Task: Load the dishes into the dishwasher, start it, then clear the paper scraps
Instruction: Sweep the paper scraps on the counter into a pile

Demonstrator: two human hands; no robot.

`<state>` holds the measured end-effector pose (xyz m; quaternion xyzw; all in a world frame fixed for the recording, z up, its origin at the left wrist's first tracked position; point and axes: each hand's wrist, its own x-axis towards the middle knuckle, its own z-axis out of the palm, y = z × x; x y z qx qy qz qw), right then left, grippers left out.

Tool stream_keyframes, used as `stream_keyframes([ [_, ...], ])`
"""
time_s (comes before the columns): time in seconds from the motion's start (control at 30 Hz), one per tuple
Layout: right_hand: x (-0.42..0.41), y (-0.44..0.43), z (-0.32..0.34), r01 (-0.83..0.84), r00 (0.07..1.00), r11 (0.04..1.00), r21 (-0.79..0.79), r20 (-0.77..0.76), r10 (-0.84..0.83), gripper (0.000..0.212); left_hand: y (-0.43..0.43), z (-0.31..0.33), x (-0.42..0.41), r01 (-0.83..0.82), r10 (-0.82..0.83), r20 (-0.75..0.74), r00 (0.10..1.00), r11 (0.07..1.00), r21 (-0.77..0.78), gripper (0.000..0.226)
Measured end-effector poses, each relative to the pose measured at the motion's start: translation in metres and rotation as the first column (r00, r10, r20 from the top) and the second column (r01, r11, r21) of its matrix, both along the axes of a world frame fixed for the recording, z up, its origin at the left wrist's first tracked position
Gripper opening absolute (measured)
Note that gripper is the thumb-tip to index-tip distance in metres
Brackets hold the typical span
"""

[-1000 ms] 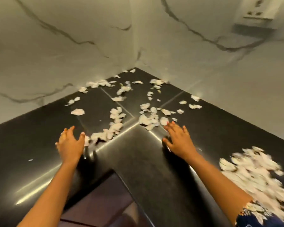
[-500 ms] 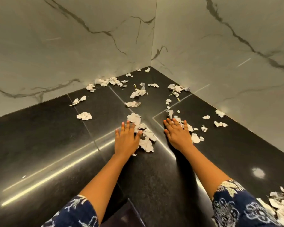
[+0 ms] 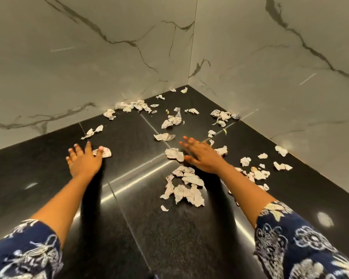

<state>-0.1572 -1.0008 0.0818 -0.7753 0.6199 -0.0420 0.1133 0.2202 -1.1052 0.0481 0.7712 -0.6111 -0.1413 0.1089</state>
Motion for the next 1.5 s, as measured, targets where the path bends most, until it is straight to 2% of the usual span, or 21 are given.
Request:
stream_keyframes([
  [0.1, 0.022, -0.013, -0.010, -0.174, 0.976, 0.983, 0.053, -0.126, 0.180, 0.051, -0.002, -0.003, -0.034, 0.259, -0.257, 0.058, 0.965, 0.965, -0.040, 0.058],
  [0.2, 0.012, -0.007, -0.012, -0.172, 0.977, 0.983, 0.066, -0.118, 0.179, 0.048, 0.014, -0.003, -0.076, 0.530, -0.527, 0.082, 0.846, 0.847, -0.027, 0.054],
  [0.27, -0.010, 0.006, -0.014, -0.162, 0.978, 0.985, 0.061, -0.119, 0.168, 0.048, 0.030, -0.001, -0.090, 0.664, -0.664, 0.070, 0.745, 0.747, 0.021, 0.066],
  [0.33, -0.031, 0.019, -0.013, -0.131, 0.991, 0.991, -0.006, -0.025, 0.131, 0.049, 0.043, 0.001, -0.091, 0.755, -0.756, -0.001, 0.655, 0.655, 0.025, 0.093],
  [0.37, -0.038, 0.024, -0.009, -0.093, 0.993, 0.994, -0.059, 0.062, 0.097, 0.049, 0.044, 0.002, -0.088, 0.751, -0.749, -0.082, 0.657, 0.660, -0.006, 0.098],
  [0.43, -0.039, 0.017, -0.003, 0.009, 0.970, 0.981, -0.192, 0.240, 0.038, 0.049, 0.029, 0.006, -0.072, 0.633, -0.641, -0.216, 0.737, 0.766, -0.112, 0.080],
  [0.5, -0.024, -0.009, 0.005, 0.086, 0.934, 0.964, -0.251, 0.357, 0.010, 0.044, -0.005, 0.009, -0.041, 0.405, -0.447, -0.179, 0.876, 0.885, -0.229, 0.060],
  [0.6, 0.006, -0.068, 0.006, 0.000, 0.959, 0.988, -0.156, 0.279, 0.044, 0.045, -0.052, 0.012, 0.010, 0.136, -0.158, -0.121, 0.980, 0.976, -0.173, 0.057],
  [0.67, 0.027, -0.107, -0.001, -0.087, 0.983, 0.994, -0.068, 0.157, 0.097, 0.054, -0.067, 0.007, 0.025, 0.164, -0.166, -0.035, 0.986, 0.985, -0.048, 0.058],
  [0.73, 0.045, -0.131, -0.010, -0.129, 0.986, 0.991, 0.020, 0.113, 0.126, 0.055, -0.066, 0.001, 0.023, 0.376, -0.376, 0.065, 0.924, 0.927, 0.017, 0.066],
  [0.83, 0.057, -0.131, -0.018, -0.197, 0.977, 0.975, 0.103, 0.105, 0.186, 0.051, -0.045, 0.000, 0.008, 0.737, -0.734, 0.096, 0.672, 0.676, 0.005, 0.082],
  [0.9, 0.052, -0.115, -0.017, -0.247, 0.963, 0.967, 0.069, 0.131, 0.237, 0.048, -0.029, 0.001, 0.004, 0.865, -0.861, 0.087, 0.501, 0.502, -0.016, 0.073],
  [0.97, 0.037, -0.104, -0.016, -0.255, 0.953, 0.967, 0.017, 0.176, 0.248, 0.041, -0.017, 0.002, 0.007, 0.892, -0.895, -0.009, 0.447, 0.446, -0.075, 0.071],
  [1.03, 0.023, -0.099, -0.007, -0.144, 0.947, 0.989, 0.007, 0.292, 0.136, 0.042, -0.019, 0.004, 0.010, 0.827, -0.842, -0.168, 0.513, 0.537, -0.167, 0.073],
  [1.13, 0.024, -0.122, 0.009, 0.113, 0.757, 0.993, 0.014, 0.646, -0.095, 0.036, -0.059, 0.004, 0.015, 0.523, -0.563, -0.294, 0.772, 0.826, -0.209, 0.065],
  [1.2, 0.032, -0.161, 0.007, 0.213, 0.805, 0.975, -0.068, 0.577, -0.136, 0.031, -0.093, 0.005, 0.012, 0.317, -0.342, -0.236, 0.910, 0.938, -0.138, 0.062],
  [1.27, 0.041, -0.204, -0.002, 0.154, 0.907, 0.987, -0.045, 0.404, -0.123, 0.043, -0.118, 0.003, 0.002, 0.321, -0.321, 0.002, 0.947, 0.947, -0.022, 0.069],
  [1.33, 0.050, -0.231, -0.013, 0.082, 0.970, 0.995, 0.055, 0.223, -0.092, 0.056, -0.122, 0.004, -0.015, 0.473, -0.481, 0.155, 0.863, 0.877, 0.084, 0.086],
  [1.4, 0.058, -0.245, -0.020, 0.014, 0.997, 0.995, 0.096, 0.077, -0.022, 0.054, -0.114, 0.004, -0.031, 0.680, -0.687, 0.165, 0.708, 0.726, 0.105, 0.105],
  [1.43, 0.060, -0.245, -0.022, -0.040, 0.998, 0.994, 0.105, 0.045, 0.035, 0.052, -0.107, 0.005, -0.035, 0.771, -0.777, 0.152, 0.611, 0.628, 0.106, 0.106],
  [1.5, 0.058, -0.235, -0.018, -0.128, 0.983, 0.986, 0.106, 0.147, 0.112, 0.045, -0.093, 0.004, -0.035, 0.882, -0.883, 0.022, 0.468, 0.468, 0.057, 0.095],
])
